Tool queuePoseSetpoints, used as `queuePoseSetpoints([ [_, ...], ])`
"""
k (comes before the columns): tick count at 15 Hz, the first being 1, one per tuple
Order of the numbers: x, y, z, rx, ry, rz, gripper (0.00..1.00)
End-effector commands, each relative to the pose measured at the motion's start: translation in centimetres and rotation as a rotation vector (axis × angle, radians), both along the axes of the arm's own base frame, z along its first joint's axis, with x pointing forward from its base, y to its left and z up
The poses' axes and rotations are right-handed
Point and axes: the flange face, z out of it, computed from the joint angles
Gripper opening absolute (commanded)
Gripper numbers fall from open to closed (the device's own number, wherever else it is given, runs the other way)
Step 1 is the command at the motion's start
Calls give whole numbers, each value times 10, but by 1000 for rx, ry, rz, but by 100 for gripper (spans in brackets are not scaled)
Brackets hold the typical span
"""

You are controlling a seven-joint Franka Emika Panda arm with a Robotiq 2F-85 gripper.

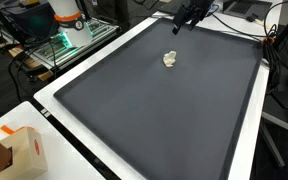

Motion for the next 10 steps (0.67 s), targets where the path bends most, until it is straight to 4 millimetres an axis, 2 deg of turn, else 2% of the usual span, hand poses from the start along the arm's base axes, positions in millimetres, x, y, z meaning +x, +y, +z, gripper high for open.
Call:
queuePoseSetpoints([
  [1, -18, -22, 21, 70, -103, 30, 100],
  [6, -30, -44, 34, 128, -259, 113, 100],
  [7, -11, -34, 33, 86, -230, 93, 100],
  [10, -20, -42, 35, 100, -249, 108, 100],
])
